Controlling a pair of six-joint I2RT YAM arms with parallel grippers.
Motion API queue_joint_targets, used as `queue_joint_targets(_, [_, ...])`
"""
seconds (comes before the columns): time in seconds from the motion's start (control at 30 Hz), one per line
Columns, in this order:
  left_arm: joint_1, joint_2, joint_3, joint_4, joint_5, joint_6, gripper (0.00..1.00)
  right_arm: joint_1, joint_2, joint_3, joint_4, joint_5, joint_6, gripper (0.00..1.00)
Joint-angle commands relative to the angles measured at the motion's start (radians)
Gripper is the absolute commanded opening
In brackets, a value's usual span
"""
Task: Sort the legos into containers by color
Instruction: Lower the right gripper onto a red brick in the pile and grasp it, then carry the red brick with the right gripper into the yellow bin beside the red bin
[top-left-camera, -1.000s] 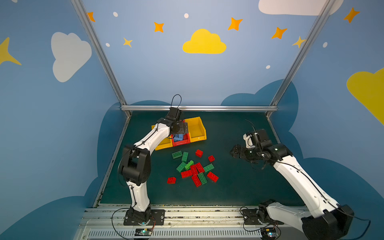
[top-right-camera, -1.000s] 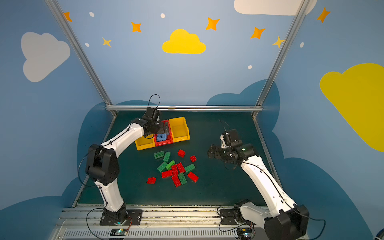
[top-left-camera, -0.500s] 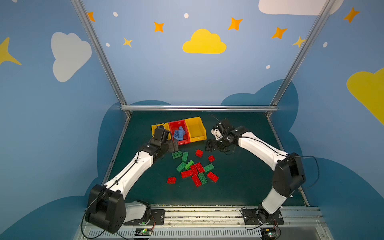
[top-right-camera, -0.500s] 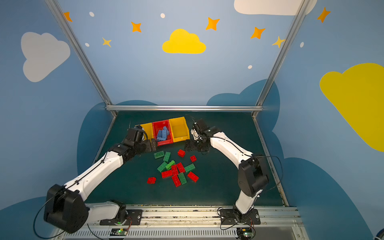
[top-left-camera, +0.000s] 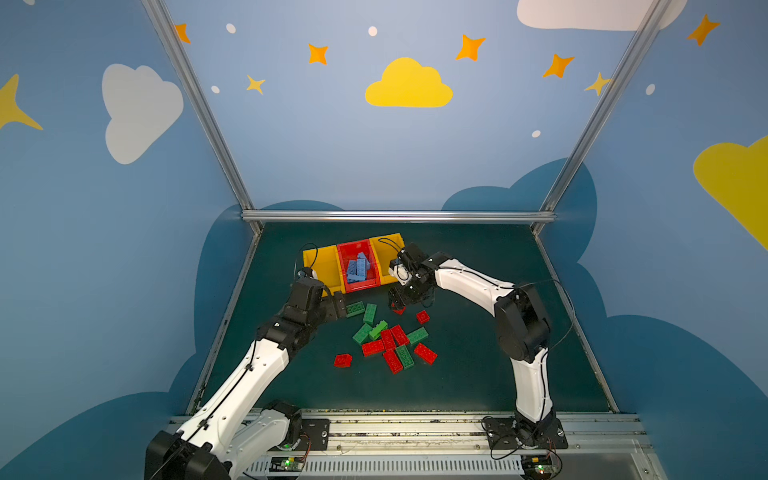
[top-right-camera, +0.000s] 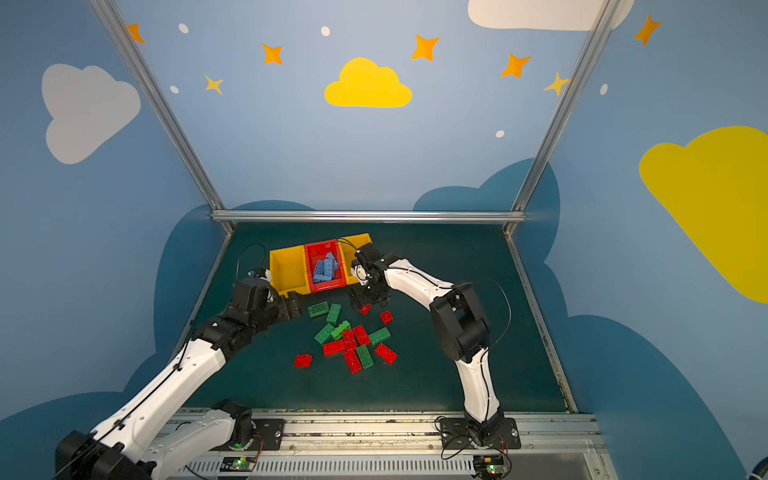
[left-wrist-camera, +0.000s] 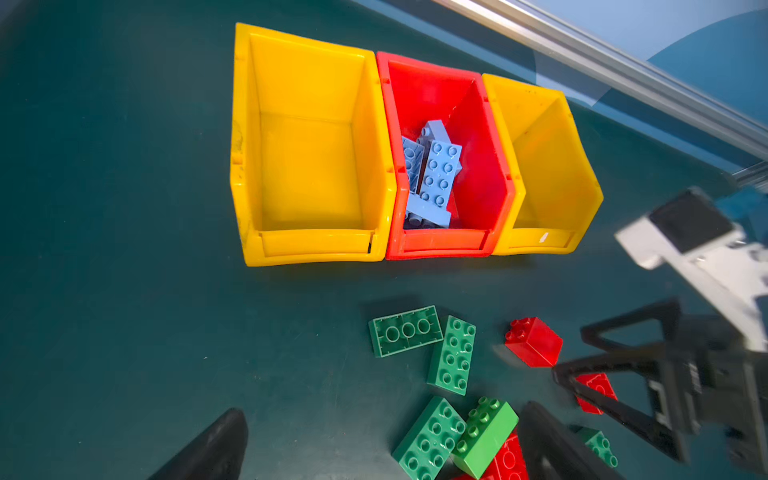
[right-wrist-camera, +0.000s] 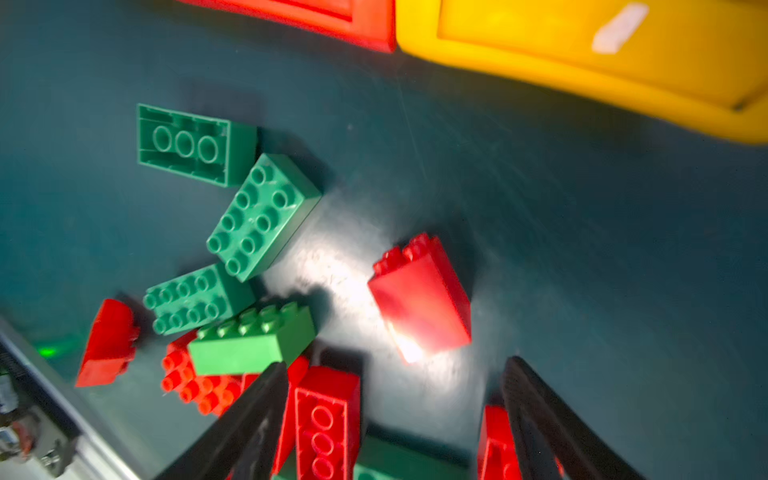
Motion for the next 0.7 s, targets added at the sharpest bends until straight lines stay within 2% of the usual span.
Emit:
queue_joint_targets(0.0, [0.005,-0.039,-0.019,-0.042,-0.026,-0.009,1.0,0.005,0.045,0.054,-0.006,0.014,-0.048,0.78])
queue_joint_targets(0.1, [0.007,-0.07,-0.033,-0.051,-0.035,-0.004,1.0,0.007,0.084,0.078,-0.003,0.017,-0.06,0.77])
queue_joint_targets(0.2, [0.01,-0.091,-0.047,-0.058,-0.049,0.001,1.0,0.009,0.122,0.114,-0.017,0.017,-0.066,0.67])
queue_joint_targets(0.5, [0.028,-0.096,-0.051,-0.036,-0.053,0.013,1.0,0.02,0.167,0.145,-0.064,0.029,-0.073,0.5])
queue_joint_targets(0.67, [0.041,-0.067,-0.042,-0.016,-0.028,0.024,1.0,0.024,0.164,0.125,-0.079,0.065,-0.065,0.33])
